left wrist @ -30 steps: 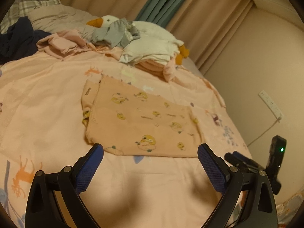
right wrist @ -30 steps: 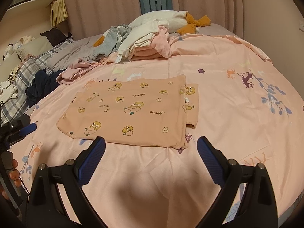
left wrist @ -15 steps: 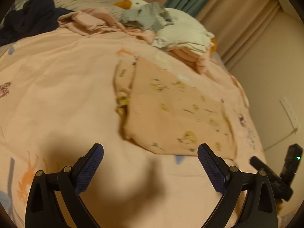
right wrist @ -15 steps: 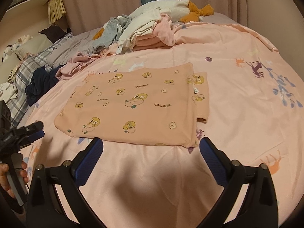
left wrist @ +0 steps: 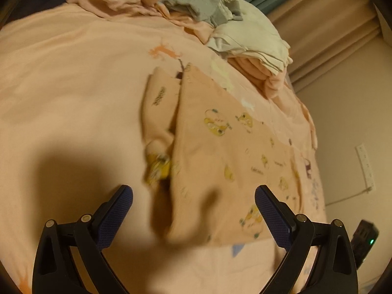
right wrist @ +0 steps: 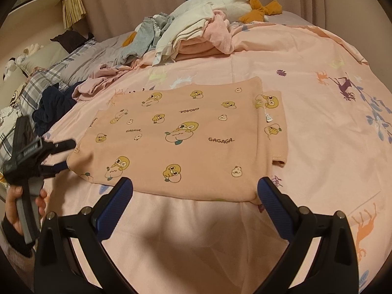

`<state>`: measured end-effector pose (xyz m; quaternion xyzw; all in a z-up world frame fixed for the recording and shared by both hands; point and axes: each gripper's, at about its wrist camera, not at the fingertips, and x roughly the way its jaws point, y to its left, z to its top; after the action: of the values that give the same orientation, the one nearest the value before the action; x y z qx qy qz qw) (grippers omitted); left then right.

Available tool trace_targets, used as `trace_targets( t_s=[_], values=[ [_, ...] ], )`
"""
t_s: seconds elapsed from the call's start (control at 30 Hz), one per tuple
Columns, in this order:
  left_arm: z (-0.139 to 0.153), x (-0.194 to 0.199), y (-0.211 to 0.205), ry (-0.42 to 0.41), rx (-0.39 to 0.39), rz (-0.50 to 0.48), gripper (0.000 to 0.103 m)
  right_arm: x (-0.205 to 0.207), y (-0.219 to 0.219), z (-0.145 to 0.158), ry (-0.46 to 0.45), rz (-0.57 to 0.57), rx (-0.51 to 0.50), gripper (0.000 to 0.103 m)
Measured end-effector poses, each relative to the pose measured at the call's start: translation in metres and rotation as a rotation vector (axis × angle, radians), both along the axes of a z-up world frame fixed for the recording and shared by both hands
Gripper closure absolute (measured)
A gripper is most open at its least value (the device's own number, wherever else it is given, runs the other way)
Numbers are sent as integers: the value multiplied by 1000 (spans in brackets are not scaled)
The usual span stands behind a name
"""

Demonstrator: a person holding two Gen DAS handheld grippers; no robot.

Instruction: Fold small clothes

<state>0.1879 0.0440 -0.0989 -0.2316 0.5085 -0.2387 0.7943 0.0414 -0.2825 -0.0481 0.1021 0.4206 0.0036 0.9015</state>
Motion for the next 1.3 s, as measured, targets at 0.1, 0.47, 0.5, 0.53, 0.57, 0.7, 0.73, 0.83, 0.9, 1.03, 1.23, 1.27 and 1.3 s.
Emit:
trace_targets(
  t_s=[0.1,0.47,0.5,0.53,0.57,0.7,0.73,0.83,0.9,1.03,1.23,1.27,1.3],
  values=[
    [-3,17,-8,21,-39,-27,5,3,-2,-2,3,-1,-2,1],
    [-4,51,-33,41,-31,-77,5,25,-6,-8,28,-3,7,1],
    [-4,52,-35,42,-30,-83,5,28,-5,-9,30,-2,11,1],
    [-4,52,-36,42,-28,-86,5,32,-4,-9,31,-1,12,1],
    [-4,53,-37,42,-31,-89,5,37,-2,-9,30,1,10,1],
    [-5,54,-34,47,-66,-89,5,48,3,-11,34,20,14,1],
    [-6,55,-32,54,-78,-85,5,52,4,-12,38,26,21,1],
    [-5,57,-31,68,-90,-75,5,66,9,-14,51,35,35,1],
    [-5,57,-32,72,-75,-71,5,80,14,-15,59,39,29,1],
    [-4,58,-36,66,-53,-78,5,105,22,-19,74,50,26,1],
    [-6,59,-35,69,-53,-81,5,136,32,-23,90,64,-3,1],
    [-6,59,-35,70,-54,-80,5,141,34,-24,94,66,-7,1],
    [-7,59,-34,71,-57,-78,5,145,36,-25,95,70,-13,1]
  ],
)
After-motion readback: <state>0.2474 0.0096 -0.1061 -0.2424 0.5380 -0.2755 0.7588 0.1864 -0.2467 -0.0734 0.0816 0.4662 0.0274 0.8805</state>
